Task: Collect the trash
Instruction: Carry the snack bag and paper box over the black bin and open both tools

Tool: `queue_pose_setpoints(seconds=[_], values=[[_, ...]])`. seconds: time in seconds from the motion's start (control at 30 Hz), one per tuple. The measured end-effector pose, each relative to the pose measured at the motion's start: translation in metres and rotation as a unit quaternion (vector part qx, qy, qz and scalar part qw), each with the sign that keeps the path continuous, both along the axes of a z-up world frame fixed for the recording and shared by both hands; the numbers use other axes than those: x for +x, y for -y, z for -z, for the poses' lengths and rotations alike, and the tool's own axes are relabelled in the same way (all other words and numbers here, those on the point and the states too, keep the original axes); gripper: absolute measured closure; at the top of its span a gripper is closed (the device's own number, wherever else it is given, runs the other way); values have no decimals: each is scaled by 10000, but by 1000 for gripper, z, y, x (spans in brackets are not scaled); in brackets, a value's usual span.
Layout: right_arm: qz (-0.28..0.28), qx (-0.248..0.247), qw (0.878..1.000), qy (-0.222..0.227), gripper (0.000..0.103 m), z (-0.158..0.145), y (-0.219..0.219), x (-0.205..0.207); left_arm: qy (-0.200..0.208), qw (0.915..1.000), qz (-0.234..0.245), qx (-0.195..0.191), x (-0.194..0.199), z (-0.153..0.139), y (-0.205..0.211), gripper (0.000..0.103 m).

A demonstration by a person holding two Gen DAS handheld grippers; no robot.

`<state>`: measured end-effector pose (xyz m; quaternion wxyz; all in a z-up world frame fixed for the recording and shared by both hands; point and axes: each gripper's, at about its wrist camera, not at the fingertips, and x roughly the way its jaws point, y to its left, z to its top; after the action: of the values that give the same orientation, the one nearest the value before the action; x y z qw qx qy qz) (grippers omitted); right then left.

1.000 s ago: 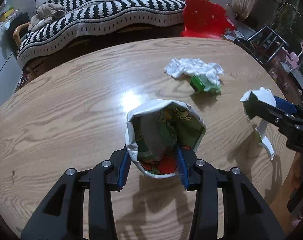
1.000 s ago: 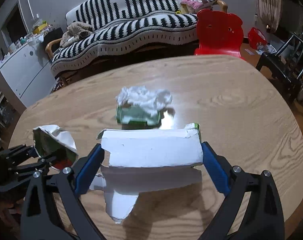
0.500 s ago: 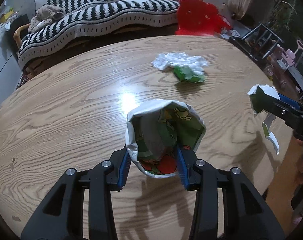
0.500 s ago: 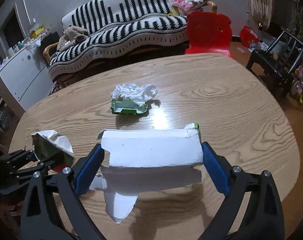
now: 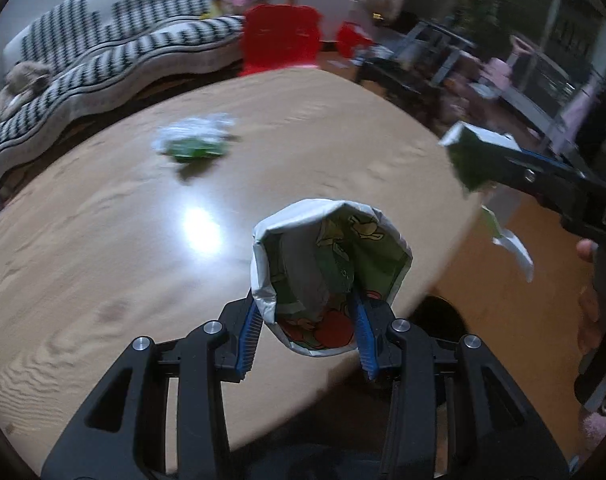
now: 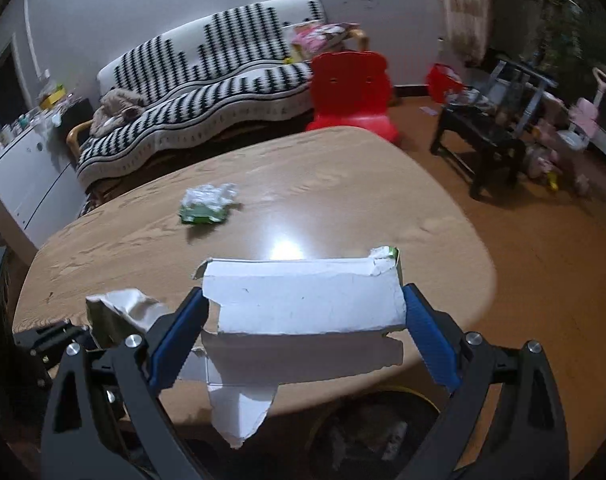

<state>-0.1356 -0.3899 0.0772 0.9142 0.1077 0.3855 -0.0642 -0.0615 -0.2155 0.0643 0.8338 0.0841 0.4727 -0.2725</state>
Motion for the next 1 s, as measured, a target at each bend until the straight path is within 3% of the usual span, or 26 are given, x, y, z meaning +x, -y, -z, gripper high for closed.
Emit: queue_pose_setpoints(seconds=[0.23, 0.33, 0.43, 0.63, 0.77, 1.0], values=[[618, 442, 9966, -334, 10, 49, 49, -85, -479, 9962, 708, 192, -79, 54, 69, 63], [893, 692, 9917, -614, 10, 88, 70, -116, -686, 9932, 860, 386, -98, 85, 87, 63], [1089, 1000, 9836, -1032, 10, 140, 86, -137, -1182, 9872, 900, 580, -109, 132, 101, 63], [1274, 1471, 9668, -1659, 10, 219, 100, -154, -1775, 9767, 890, 819, -119, 193, 117, 63], [1254, 1506, 9647, -1757, 10, 234, 100, -155, -2002, 9728, 812, 834, -117, 212, 118, 63], [1280, 1613, 9628, -1747, 10, 239, 110, -152, -1987, 9731, 763, 877, -113, 216, 121, 63]])
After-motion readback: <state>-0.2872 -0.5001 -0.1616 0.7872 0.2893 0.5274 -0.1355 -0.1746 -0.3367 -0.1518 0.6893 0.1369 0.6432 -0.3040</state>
